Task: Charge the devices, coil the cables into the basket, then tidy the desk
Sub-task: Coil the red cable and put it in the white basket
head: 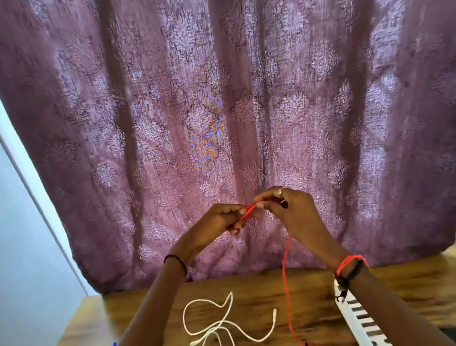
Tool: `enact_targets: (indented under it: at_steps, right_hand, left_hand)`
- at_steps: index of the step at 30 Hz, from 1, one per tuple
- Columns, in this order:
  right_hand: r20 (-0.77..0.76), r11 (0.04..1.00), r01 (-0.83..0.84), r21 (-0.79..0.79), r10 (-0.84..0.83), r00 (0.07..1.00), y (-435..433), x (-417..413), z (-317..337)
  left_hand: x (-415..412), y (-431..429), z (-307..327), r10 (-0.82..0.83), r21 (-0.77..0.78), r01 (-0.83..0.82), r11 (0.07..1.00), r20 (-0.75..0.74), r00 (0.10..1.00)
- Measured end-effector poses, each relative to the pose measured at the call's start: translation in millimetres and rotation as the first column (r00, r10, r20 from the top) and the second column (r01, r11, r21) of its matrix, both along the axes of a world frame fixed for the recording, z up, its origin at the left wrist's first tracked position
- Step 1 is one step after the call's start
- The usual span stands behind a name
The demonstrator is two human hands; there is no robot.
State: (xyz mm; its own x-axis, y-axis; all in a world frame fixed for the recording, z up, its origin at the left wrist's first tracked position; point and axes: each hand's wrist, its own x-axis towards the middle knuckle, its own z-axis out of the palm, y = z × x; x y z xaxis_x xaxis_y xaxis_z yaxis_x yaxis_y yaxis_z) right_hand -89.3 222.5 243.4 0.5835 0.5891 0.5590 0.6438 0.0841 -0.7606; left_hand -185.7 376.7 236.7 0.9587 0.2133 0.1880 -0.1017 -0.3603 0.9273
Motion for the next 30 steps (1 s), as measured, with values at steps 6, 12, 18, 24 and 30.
enact_targets:
  at_steps: [6,12,18,24,30]
  right_hand:
    - [-0.101,0.994,-0.05,0.102,0.06,0.993,-1.6,1.1,6.9]
    - [-0.258,0.971,-0.061,0.232,0.122,0.958,1.6,3.2,8.6]
    - [-0.34,0.948,-0.059,0.312,0.169,0.925,6.2,-6.6,3.8]
    - [-0.355,0.957,-0.039,0.287,0.145,0.924,9.2,-18.8,4.8]
    - [-0.299,0.978,-0.032,0.207,0.094,0.95,6.1,-24.0,6.1]
  left_hand:
    - [-8.3,-8.5,4.9,-0.145,-0.403,0.153,0.902,0.05,0.988]
    - [-8.8,-16.1,7.9,-0.102,-0.605,0.195,0.772,0.185,0.977]
    - [-1.4,-21.3,10.5,-0.135,-0.75,0.34,0.568,0.323,0.937]
    - [8.6,-32.6,13.5,-0.092,-0.793,0.464,0.395,0.468,0.879]
    - [9.9,-40.5,28.6,0.088,-0.843,0.399,0.361,0.457,0.885]
